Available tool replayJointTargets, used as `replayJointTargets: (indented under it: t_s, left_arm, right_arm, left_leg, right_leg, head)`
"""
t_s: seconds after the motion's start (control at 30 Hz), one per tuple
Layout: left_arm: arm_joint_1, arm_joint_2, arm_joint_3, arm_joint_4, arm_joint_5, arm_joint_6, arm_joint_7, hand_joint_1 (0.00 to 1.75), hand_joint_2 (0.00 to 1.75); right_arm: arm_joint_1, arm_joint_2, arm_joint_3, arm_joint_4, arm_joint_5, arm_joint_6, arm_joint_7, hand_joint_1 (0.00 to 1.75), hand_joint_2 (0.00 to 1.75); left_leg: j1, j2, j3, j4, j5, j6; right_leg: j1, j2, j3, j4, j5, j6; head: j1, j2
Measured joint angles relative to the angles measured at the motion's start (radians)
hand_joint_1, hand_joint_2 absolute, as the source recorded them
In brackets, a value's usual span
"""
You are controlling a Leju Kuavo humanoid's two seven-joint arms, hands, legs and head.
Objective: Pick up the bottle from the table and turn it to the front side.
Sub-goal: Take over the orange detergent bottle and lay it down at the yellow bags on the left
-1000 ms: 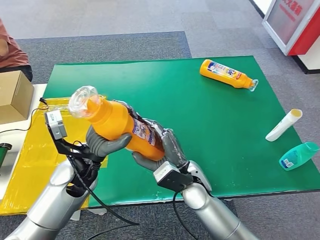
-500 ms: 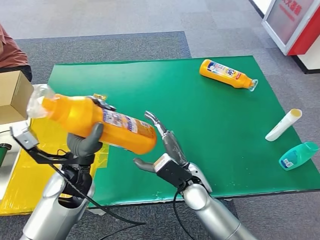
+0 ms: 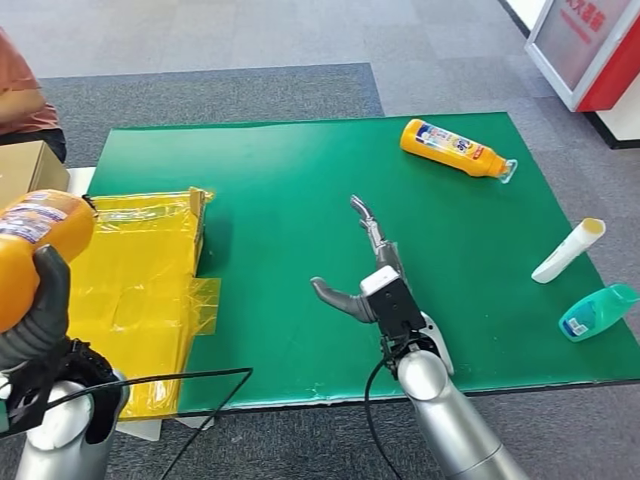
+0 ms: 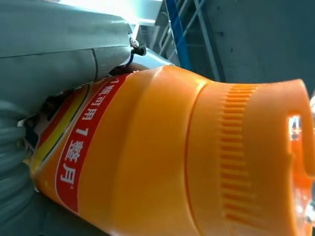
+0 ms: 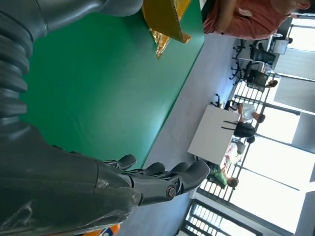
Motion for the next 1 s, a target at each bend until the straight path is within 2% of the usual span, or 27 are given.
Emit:
replayJointTargets:
  t_s: [0.07, 0.2, 0.33, 0.43, 0.5, 0.57, 0.6, 0.7, 0.73, 0.77, 0.8, 0.9, 1.0]
  left_arm:
    - [0.007, -0.019, 0.028, -0.024, -0.141, 0.004, 0.000, 1.75, 1.75]
    - [0.014, -0.077, 0.131, -0.102, -0.648, 0.006, 0.000, 1.75, 1.75]
    - [0.019, -0.108, 0.227, -0.143, -1.054, 0.007, 0.000, 1.75, 1.75]
    - [0.027, -0.124, 0.276, -0.141, -1.219, 0.007, 0.030, 1.75, 1.75]
    - [0.029, -0.108, 0.284, -0.120, -1.303, 0.006, 0.129, 1.75, 1.75]
    - [0.024, -0.048, 0.275, -0.054, -1.355, -0.021, 0.309, 1.75, 1.75]
    - [0.014, 0.004, 0.258, -0.008, -1.359, -0.058, 0.430, 1.75, 1.75]
    - [-0.041, 0.188, 0.123, 0.123, -1.361, -0.201, 0.859, 1.75, 1.75]
    - [-0.056, 0.236, 0.065, 0.156, -1.361, -0.225, 0.955, 1.75, 1.75]
    - [-0.068, 0.274, 0.012, 0.181, -1.361, -0.235, 1.003, 1.75, 1.75]
    - [-0.076, 0.304, -0.031, 0.201, -1.361, -0.239, 1.009, 1.75, 1.75]
    - [-0.093, 0.370, -0.108, 0.244, -1.361, -0.249, 0.953, 1.75, 1.75]
    - [-0.110, 0.400, -0.146, 0.282, -1.356, -0.342, 0.919, 1.75, 1.75]
  right_arm:
    - [0.000, 0.000, -0.008, -0.009, 0.000, 0.000, 0.000, 0.00, 1.75]
    - [-0.007, 0.000, -0.024, -0.027, -0.005, 0.004, 0.000, 0.00, 1.75]
    - [-0.017, 0.000, -0.041, -0.046, -0.020, 0.008, 0.001, 0.00, 1.75]
    - [-0.021, -0.001, -0.052, -0.062, -0.021, 0.008, 0.007, 0.00, 1.75]
    - [-0.021, -0.001, -0.063, -0.074, -0.014, 0.014, 0.017, 0.00, 1.75]
    - [-0.019, -0.002, -0.073, -0.087, -0.006, 0.028, 0.031, 0.00, 1.75]
    - [-0.016, -0.004, -0.079, -0.094, 0.000, 0.035, 0.037, 0.00, 1.75]
    - [-0.001, -0.008, -0.098, -0.119, 0.014, 0.047, 0.045, 0.00, 1.75]
    - [0.003, -0.009, -0.103, -0.126, 0.016, 0.048, 0.045, 0.00, 1.75]
    - [0.006, -0.009, -0.107, -0.132, 0.018, 0.050, 0.045, 0.00, 1.75]
    - [0.008, -0.010, -0.110, -0.137, 0.020, 0.052, 0.045, 0.00, 1.75]
    - [0.015, -0.010, -0.116, -0.149, 0.022, 0.055, 0.046, 0.00, 1.75]
    - [0.020, -0.011, -0.126, -0.162, 0.032, 0.065, 0.051, 0.00, 1.75]
  left_leg:
    - [0.000, 0.000, 0.000, 0.000, 0.000, 0.000]
    - [0.000, 0.000, 0.000, 0.000, 0.000, 0.001]
    - [0.000, 0.000, 0.000, 0.000, 0.001, 0.000]
    - [0.000, 0.000, 0.000, 0.000, 0.001, 0.000]
    - [0.000, 0.000, 0.000, 0.000, 0.001, 0.000]
    - [0.000, 0.001, 0.001, 0.000, 0.002, -0.001]
    - [0.000, 0.001, 0.001, 0.000, 0.002, -0.002]
    - [0.002, 0.001, 0.000, 0.000, 0.004, -0.004]
    - [0.002, 0.001, -0.001, 0.000, 0.004, -0.005]
    - [0.003, 0.002, -0.001, 0.000, 0.004, -0.005]
    - [0.003, 0.002, -0.001, 0.000, 0.004, -0.005]
    - [0.002, 0.003, -0.001, 0.000, 0.004, -0.004]
    - [0.002, 0.003, -0.001, 0.000, 0.004, -0.004]
  right_leg:
    - [0.000, 0.000, 0.000, 0.000, 0.000, 0.000]
    - [0.000, 0.000, 0.000, 0.000, 0.000, 0.000]
    - [0.000, 0.000, 0.000, 0.000, 0.001, 0.000]
    - [0.000, 0.000, -0.001, 0.000, 0.001, 0.000]
    - [0.000, 0.000, -0.001, 0.000, 0.001, 0.000]
    - [0.000, 0.001, -0.002, 0.000, 0.001, -0.001]
    - [0.001, 0.001, -0.003, 0.000, 0.001, -0.001]
    - [0.003, 0.002, -0.005, 0.000, 0.003, -0.004]
    - [0.003, 0.002, -0.005, 0.001, 0.003, -0.004]
    - [0.003, 0.002, -0.004, 0.001, 0.003, -0.004]
    - [0.003, 0.002, -0.004, 0.001, 0.003, -0.004]
    - [0.002, 0.003, -0.005, 0.001, 0.003, -0.004]
    - [0.002, 0.002, -0.004, 0.000, 0.003, -0.004]
  head:
    - [0.000, 0.000]
    - [0.000, 0.000]
    - [0.000, 0.000]
    - [0.000, 0.000]
    - [0.000, 0.000]
    - [0.000, 0.000]
    - [0.000, 0.000]
    - [-0.001, 0.000]
    - [-0.001, 0.000]
    - [0.000, 0.000]
    - [0.000, 0.000]
    - [0.000, 0.000]
    - [0.000, 0.000]
